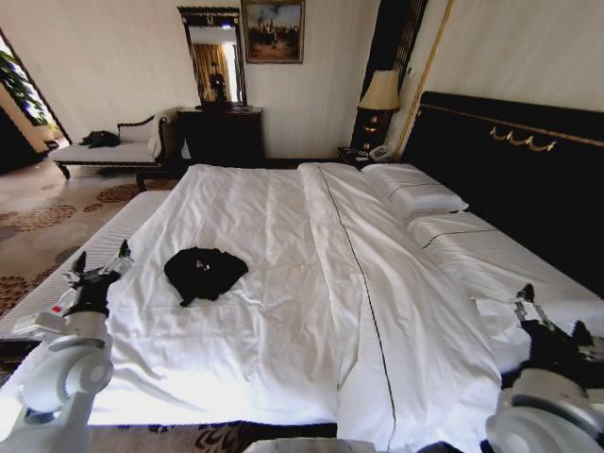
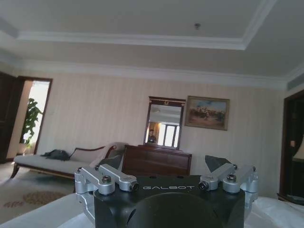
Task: Fold the clothes on the bed.
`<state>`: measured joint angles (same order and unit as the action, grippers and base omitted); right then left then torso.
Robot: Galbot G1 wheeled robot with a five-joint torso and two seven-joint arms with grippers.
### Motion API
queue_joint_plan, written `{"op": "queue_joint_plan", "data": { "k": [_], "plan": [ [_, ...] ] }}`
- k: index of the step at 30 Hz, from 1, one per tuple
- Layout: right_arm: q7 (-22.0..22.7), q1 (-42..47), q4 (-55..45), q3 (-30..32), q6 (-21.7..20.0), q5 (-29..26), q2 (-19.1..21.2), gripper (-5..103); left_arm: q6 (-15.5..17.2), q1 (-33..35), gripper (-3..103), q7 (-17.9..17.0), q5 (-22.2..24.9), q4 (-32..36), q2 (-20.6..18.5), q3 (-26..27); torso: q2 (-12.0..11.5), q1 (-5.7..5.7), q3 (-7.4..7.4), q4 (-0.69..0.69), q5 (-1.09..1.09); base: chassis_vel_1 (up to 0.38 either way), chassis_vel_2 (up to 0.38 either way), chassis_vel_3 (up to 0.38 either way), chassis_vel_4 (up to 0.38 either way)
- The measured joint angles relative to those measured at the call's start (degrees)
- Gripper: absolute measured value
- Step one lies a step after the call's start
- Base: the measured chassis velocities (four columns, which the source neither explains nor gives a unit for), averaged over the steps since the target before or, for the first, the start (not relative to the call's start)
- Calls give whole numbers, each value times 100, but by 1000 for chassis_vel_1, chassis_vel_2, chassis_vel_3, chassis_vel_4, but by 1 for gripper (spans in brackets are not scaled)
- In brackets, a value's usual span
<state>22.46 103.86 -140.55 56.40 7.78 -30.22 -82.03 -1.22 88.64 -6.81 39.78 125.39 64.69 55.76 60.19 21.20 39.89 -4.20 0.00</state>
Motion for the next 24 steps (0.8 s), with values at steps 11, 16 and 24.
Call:
{"op": "queue_joint_plan", "data": {
  "k": [11,16,24],
  "plan": [
    [-363,21,378,-934,586,939,318,100,-509,1029,100,-39,-1126,737,815,-350,0,0,0,0,1,0,0,0,0],
    [-1183,-207,888,-1293,1531,916,534,100,-500,1807,100,-313,-1471,1112,1198,-280,1,-1,0,2,3,0,0,0,0],
    [-1255,-356,916,-1862,1545,802,894,100,-925,2269,100,766,-1719,1134,1976,-234,1,-1,0,1,0,0,0,0,0]
  ]
}}
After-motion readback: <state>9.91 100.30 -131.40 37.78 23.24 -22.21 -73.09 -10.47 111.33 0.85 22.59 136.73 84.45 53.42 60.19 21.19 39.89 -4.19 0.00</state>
